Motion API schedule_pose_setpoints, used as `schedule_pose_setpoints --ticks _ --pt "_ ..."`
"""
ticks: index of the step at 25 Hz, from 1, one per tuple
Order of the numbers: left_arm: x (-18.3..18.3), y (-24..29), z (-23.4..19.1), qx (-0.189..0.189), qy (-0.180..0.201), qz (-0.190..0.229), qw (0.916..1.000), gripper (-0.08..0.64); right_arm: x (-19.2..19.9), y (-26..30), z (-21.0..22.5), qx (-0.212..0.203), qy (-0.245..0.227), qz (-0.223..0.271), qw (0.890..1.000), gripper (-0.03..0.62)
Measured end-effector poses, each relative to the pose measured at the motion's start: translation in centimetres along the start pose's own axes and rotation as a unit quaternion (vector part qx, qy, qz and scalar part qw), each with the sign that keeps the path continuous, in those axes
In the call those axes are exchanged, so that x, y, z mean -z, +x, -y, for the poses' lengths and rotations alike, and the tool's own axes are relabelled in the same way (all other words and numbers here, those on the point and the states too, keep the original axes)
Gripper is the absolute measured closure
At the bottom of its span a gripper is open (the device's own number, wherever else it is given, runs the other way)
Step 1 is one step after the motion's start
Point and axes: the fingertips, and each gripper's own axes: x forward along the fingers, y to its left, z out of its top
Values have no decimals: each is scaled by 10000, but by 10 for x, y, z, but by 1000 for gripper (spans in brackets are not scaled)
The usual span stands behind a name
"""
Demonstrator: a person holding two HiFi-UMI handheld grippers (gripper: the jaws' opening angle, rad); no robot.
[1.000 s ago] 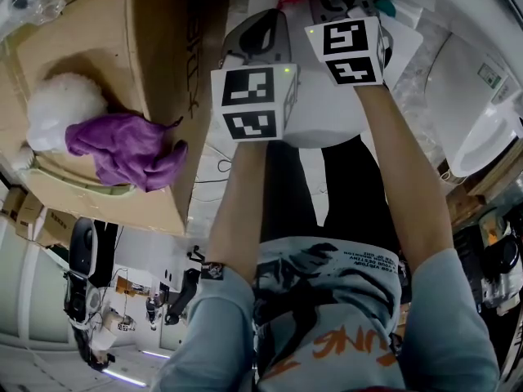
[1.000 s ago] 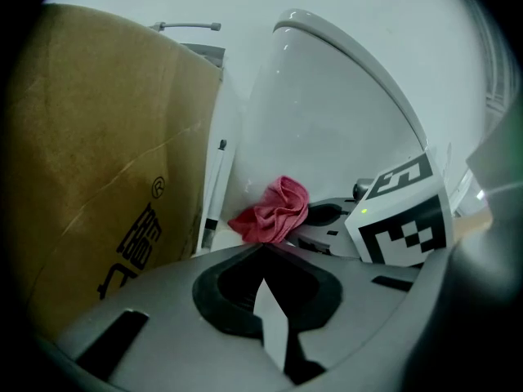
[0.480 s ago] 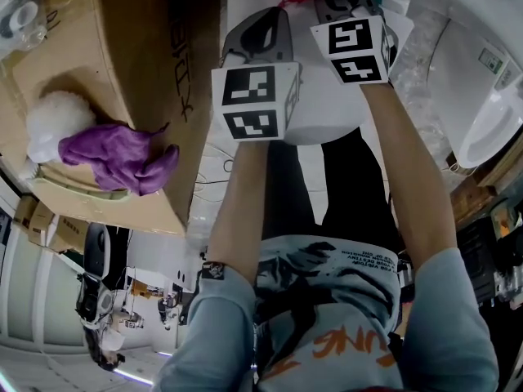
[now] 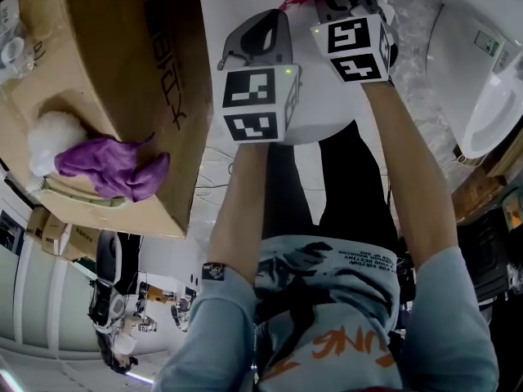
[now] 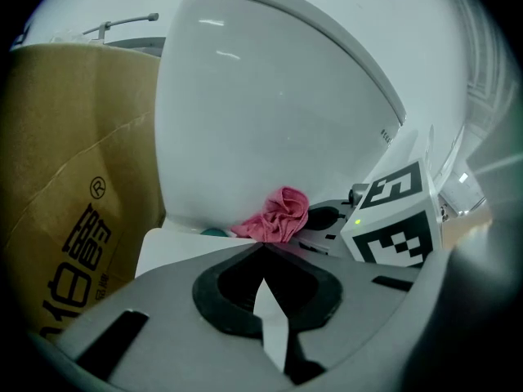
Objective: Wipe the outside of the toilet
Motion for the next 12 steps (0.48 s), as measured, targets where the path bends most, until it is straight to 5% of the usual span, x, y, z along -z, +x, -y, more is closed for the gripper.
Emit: schedule_pose_setpoints --ticks 12 --pt "1 14 36 93 173 -61 9998 536 27 -19 31 116 172 -45 9998 531"
